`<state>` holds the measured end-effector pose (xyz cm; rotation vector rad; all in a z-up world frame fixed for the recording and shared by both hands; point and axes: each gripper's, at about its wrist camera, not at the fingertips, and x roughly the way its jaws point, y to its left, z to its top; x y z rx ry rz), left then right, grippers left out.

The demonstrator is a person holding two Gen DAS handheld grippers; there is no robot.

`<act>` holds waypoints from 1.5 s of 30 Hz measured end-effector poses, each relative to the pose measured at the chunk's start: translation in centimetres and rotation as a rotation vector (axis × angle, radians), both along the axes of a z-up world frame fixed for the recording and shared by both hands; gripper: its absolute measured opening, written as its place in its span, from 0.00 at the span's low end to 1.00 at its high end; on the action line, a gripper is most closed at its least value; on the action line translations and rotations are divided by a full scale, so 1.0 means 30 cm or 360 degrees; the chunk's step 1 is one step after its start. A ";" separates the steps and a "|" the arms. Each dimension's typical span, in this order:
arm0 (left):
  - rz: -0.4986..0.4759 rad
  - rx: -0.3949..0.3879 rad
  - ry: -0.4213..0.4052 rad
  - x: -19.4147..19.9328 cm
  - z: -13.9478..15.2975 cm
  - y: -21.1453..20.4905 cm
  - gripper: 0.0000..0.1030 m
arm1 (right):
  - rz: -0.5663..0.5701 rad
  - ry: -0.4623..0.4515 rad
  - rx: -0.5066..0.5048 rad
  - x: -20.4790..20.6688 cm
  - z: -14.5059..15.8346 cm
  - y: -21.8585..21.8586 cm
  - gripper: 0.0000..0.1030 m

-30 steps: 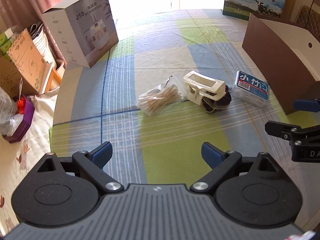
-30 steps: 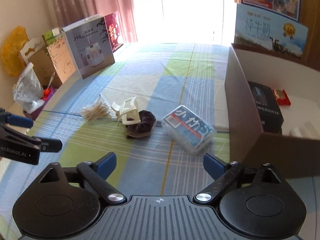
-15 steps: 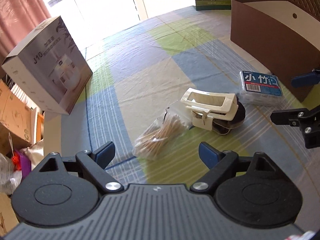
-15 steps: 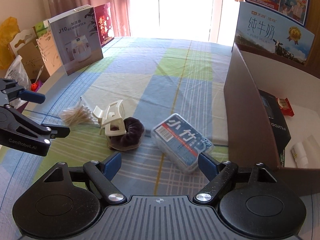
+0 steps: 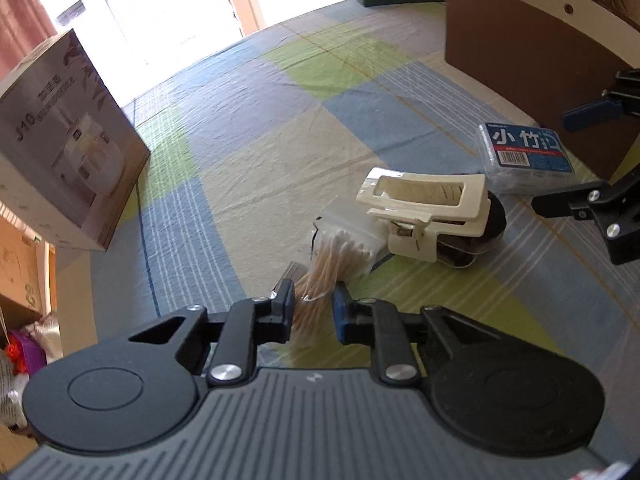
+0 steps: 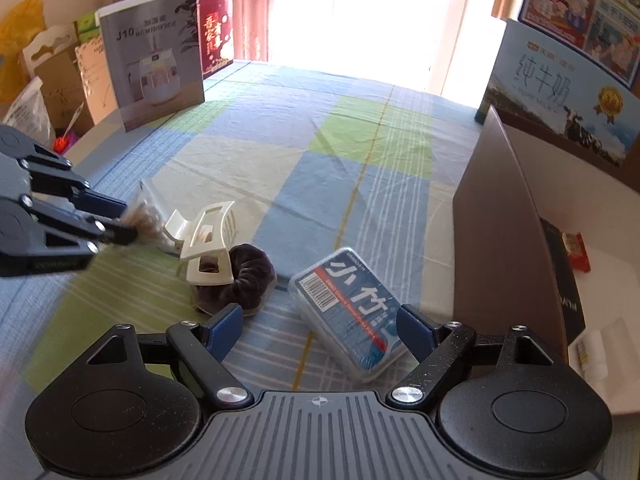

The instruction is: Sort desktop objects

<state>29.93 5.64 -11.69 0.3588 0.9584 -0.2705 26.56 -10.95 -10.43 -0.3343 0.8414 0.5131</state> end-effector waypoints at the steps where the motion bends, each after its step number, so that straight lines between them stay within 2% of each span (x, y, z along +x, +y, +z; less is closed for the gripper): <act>1: 0.0064 -0.0017 0.0023 0.003 0.007 0.022 0.11 | 0.0021 -0.0010 -0.0032 0.004 -0.005 0.008 0.80; 5: 0.0277 -0.0132 0.0110 -0.003 0.027 0.119 0.10 | 0.0131 -0.0034 -0.0180 0.027 -0.031 0.041 0.80; 10: 0.0443 -0.0219 0.0201 -0.040 0.047 0.196 0.10 | 0.0210 -0.0004 -0.0308 0.075 -0.070 0.063 0.80; 15: 0.0545 -0.0313 0.0312 -0.073 0.055 0.234 0.10 | 0.0140 0.0100 -0.0280 0.138 -0.092 0.052 0.79; 16: 0.0555 -0.0330 0.0334 -0.078 0.056 0.236 0.10 | 0.0116 0.0135 -0.0257 0.147 -0.094 0.047 0.78; 18: 0.0573 -0.0368 0.0369 -0.085 0.058 0.240 0.10 | 0.0086 0.0152 -0.0255 0.155 -0.086 0.043 0.65; 20: 0.0586 -0.0400 0.0383 -0.090 0.056 0.243 0.11 | 0.0072 0.0178 -0.0255 0.147 -0.075 0.041 0.58; 22: 0.0593 -0.0393 0.0370 -0.086 0.053 0.241 0.13 | 0.0056 0.0226 -0.0230 0.134 -0.065 0.038 0.55; 26: 0.0573 -0.0395 0.0348 -0.073 0.044 0.231 0.28 | -0.0016 0.0346 -0.0126 0.093 -0.053 0.031 0.55; 29: 0.0546 -0.0351 0.0331 -0.064 0.030 0.214 0.35 | -0.0056 0.0383 -0.0063 0.062 -0.051 0.026 0.56; 37: 0.0555 -0.0200 0.0314 -0.033 -0.031 0.178 0.33 | -0.0090 0.0338 0.0037 0.053 -0.054 0.016 0.57; 41: 0.0598 -0.0237 0.0289 -0.034 -0.032 0.187 0.21 | -0.0116 0.0323 0.0087 0.060 -0.061 0.007 0.59; 45: 0.0619 -0.0259 0.0297 -0.051 -0.030 0.182 0.19 | -0.0105 0.0310 0.0089 0.055 -0.073 0.003 0.59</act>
